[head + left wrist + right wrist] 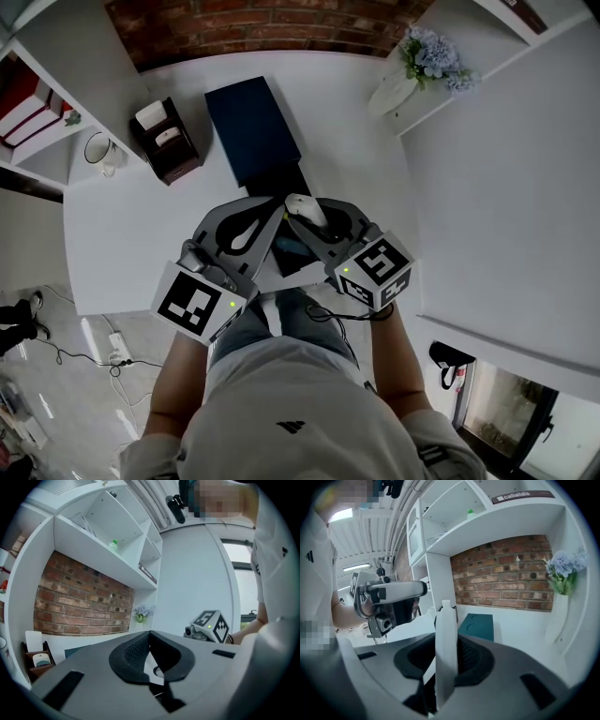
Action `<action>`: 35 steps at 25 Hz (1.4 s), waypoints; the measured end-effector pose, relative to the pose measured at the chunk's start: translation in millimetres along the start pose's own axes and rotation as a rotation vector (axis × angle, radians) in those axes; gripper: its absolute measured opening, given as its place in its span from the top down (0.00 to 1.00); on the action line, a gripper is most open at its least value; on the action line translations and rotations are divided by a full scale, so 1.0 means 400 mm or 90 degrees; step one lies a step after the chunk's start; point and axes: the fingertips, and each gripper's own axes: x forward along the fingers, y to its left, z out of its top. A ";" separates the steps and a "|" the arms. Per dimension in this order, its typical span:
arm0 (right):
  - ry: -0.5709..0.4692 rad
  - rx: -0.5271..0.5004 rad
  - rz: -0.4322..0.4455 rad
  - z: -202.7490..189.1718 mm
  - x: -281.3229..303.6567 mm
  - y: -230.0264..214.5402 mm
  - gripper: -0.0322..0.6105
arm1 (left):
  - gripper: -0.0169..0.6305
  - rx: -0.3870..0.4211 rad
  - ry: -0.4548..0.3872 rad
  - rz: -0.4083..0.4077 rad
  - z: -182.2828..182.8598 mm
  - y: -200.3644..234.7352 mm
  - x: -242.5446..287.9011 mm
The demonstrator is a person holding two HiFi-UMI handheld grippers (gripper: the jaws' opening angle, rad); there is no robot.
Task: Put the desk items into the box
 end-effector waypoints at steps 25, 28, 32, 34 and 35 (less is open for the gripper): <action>0.156 0.092 -0.080 -0.278 0.084 -0.081 0.77 | 0.96 -0.020 0.011 0.028 -0.027 0.043 -0.018; 0.173 0.095 -0.082 -0.293 0.087 -0.086 0.77 | 0.96 -0.018 0.007 0.032 -0.026 0.050 -0.017; 0.181 0.096 -0.085 -0.295 0.093 -0.089 0.76 | 0.96 -0.022 0.009 0.032 -0.023 0.057 -0.016; 0.178 0.097 -0.086 -0.290 0.095 -0.091 0.75 | 0.96 -0.022 0.008 0.032 -0.023 0.059 -0.015; 0.176 0.098 -0.084 -0.287 0.095 -0.092 0.75 | 0.96 -0.022 0.008 0.031 -0.023 0.059 -0.013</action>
